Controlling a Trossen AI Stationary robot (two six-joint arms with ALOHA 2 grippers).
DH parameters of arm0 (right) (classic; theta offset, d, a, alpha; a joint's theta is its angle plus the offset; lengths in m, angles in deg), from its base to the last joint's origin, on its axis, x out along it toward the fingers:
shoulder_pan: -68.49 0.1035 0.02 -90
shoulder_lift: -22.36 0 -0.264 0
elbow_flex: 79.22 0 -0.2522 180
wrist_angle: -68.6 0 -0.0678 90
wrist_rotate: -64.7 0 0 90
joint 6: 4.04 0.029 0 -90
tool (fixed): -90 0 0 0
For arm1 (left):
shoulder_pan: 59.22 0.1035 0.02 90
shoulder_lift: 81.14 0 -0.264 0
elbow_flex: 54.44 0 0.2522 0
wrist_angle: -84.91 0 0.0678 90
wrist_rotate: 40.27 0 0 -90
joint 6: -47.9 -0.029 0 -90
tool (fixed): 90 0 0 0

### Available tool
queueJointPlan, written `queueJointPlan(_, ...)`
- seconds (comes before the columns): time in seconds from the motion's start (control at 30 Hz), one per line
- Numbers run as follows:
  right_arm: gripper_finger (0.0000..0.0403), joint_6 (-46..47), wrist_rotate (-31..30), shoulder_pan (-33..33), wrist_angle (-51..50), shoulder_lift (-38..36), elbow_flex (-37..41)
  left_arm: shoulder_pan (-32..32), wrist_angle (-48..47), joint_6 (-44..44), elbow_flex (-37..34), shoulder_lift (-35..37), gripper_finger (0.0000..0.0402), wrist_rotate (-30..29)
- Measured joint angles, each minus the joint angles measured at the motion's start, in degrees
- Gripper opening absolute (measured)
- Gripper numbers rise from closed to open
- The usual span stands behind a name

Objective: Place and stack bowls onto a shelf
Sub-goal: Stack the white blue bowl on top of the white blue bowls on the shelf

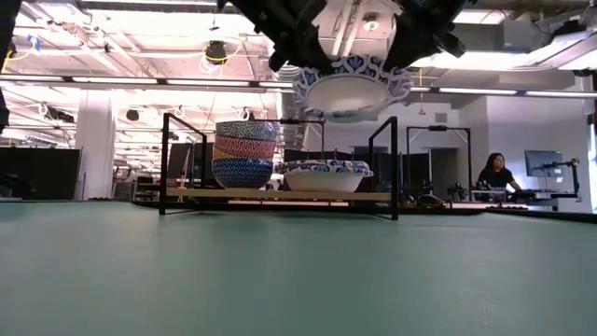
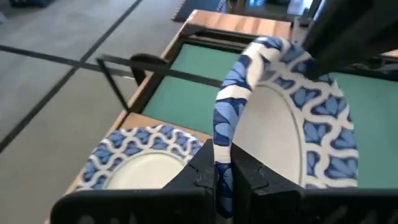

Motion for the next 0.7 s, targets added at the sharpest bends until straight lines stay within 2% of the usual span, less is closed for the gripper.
queueJointPlan(0.23, 0.0131, 0.81, 2.47, 0.04, -0.69, 0.00, 0.00, 8.02, 1.24, -1.58, 2.16, 0.09, 0.0000, 0.44)
queueJointPlan(0.4, 0.0153, 4.30, 2.38, 0.62, -2.35, 0.00, 0.00, 13.94, 3.19, -1.97, 2.22, -0.21, 0.0000, 5.42)
queueJointPlan(0.47, 0.0156, 5.83, 2.43, 0.63, -4.21, 0.00, 0.00, 16.51, 3.92, -1.69, 2.38, -1.44, 0.0000, 8.79)
queueJointPlan(0.63, 0.0155, 7.35, 2.34, 0.50, -5.67, 0.00, 0.04, 19.93, 5.35, -0.32, 2.30, -8.01, 0.0000, 23.31)
queueJointPlan(0.7, 0.0155, 7.55, 2.36, 0.46, -5.53, 0.00, 0.04, 19.92, 5.59, -0.21, 2.25, -10.24, 0.0000, 24.33)
